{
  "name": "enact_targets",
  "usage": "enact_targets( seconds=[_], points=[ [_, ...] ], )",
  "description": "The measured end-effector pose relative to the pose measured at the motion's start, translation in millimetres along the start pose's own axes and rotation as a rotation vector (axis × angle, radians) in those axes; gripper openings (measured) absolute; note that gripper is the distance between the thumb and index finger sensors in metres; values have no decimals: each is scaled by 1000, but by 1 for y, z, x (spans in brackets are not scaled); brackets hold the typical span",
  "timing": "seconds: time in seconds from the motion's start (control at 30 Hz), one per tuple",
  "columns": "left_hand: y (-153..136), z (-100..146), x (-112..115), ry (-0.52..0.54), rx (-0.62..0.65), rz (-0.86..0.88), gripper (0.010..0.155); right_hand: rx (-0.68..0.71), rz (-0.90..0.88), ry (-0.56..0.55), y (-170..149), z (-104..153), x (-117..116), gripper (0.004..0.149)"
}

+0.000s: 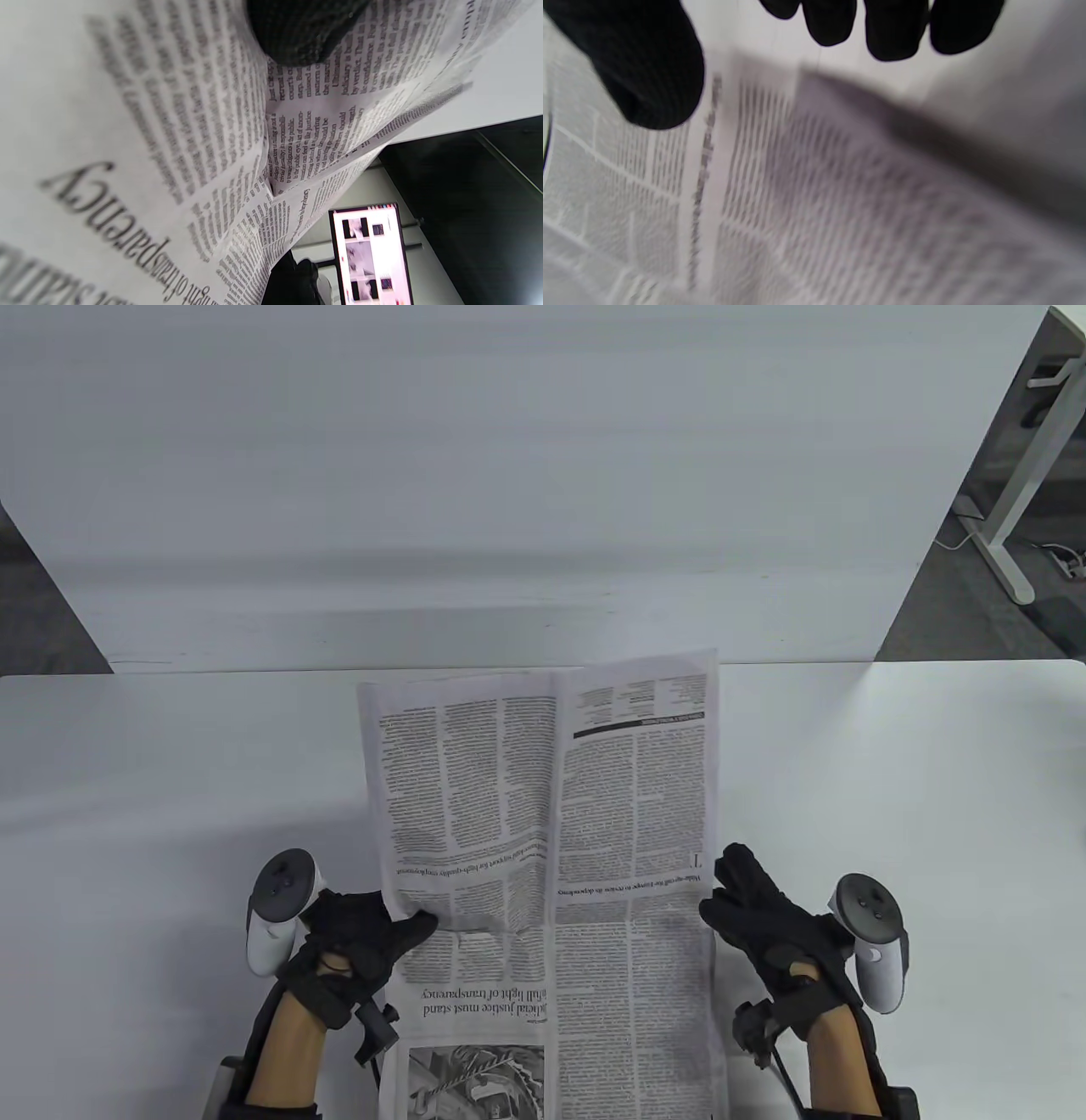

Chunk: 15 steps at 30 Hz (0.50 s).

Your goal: Unfold folded newspaper and lay flat

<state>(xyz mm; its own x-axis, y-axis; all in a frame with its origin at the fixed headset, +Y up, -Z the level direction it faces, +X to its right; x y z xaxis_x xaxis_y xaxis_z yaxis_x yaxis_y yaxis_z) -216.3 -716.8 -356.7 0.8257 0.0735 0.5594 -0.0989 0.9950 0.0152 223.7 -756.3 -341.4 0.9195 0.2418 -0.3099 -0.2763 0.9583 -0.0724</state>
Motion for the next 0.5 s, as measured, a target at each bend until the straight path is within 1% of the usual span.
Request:
enact_targets(
  seconds=[0.07, 0.13, 0.17, 0.2, 0.23, 0.27, 0.3, 0.37, 0.43, 0.47, 0.5],
  points=[
    [0, -2, 7, -50, -5, 25, 48, 17, -61, 87, -1, -3, -10, 101],
    [-2, -4, 11, -88, -13, 58, 48, 46, -92, 158, 0, -6, -18, 92],
    [-2, -4, 13, -91, -17, 58, 48, 77, -107, 208, 3, -6, -23, 83],
    [-2, -4, 13, -96, -17, 52, 48, 90, -110, 223, 4, -7, -25, 71],
    [-3, -4, 14, -111, -25, 55, 49, 99, -112, 242, 6, -7, -27, 65],
    [-4, -4, 15, -110, -27, 69, 49, 108, -102, 268, 9, -7, -30, 56],
    [-4, -4, 15, -109, -26, 73, 49, 107, -92, 271, 10, -7, -31, 49],
    [-4, -4, 13, -92, -34, 74, 49, 122, -86, 268, 13, -7, -33, 46],
    [-5, -1, 7, -45, -46, 76, 48, 109, -93, 228, 15, -5, -31, 45],
    [-5, 1, 1, 6, -54, 60, 50, 99, -90, 185, 15, -5, -28, 44],
    [-3, 5, -5, 78, -56, 38, 56, 86, -84, 131, 15, -4, -24, 44]
  ],
)
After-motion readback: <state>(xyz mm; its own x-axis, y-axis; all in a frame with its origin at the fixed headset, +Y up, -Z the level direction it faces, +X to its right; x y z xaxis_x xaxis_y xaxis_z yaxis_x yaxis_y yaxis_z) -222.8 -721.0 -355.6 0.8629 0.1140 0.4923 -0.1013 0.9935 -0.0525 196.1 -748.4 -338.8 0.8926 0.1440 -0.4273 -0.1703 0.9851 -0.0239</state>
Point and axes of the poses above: the tracker on the back of each hand, its own y axis roughly to the thumb side, its own z axis roughly from the fingertips to the wrist, x = y × z, the point moved 3 cm from there along -z, roughly from the wrist to the fingertips, and after that the axes turned 14 degrees about z, right-handed, at the moved point
